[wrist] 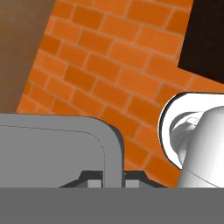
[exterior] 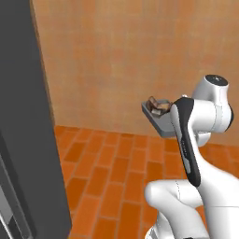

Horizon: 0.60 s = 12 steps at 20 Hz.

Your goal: Take the meat container that has the steak and place it on the second highest rack of the freezer. Then take the vegetable container that has the tomato and mushroom and place it on the highest rack of the freezer.

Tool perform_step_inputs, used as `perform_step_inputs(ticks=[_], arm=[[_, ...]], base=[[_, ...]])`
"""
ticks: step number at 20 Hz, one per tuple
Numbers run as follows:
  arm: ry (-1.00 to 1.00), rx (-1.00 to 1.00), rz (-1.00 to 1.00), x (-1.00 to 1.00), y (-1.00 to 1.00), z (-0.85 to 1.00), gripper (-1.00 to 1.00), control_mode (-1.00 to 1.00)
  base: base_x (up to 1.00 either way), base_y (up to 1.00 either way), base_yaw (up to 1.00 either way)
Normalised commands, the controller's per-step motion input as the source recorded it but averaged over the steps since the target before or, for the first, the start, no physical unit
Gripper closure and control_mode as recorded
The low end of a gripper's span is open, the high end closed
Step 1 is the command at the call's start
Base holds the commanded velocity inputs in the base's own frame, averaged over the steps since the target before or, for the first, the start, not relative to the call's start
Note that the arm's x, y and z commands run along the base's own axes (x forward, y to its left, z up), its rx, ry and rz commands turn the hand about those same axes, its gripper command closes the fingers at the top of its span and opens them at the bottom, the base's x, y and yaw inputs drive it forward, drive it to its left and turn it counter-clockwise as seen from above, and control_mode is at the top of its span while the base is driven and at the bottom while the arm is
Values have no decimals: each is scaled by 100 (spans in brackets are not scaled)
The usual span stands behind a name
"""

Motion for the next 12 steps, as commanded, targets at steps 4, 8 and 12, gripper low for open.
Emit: perform_step_inputs(ticks=[4,8,12], arm=[[0,0,0,0,0,0,100,100],[0,0,0,0,0,0,100,100],[0,0,0,0,0,0,100,100]], base=[[0,-28,88],[0,-48,76],[6,-41,74]])
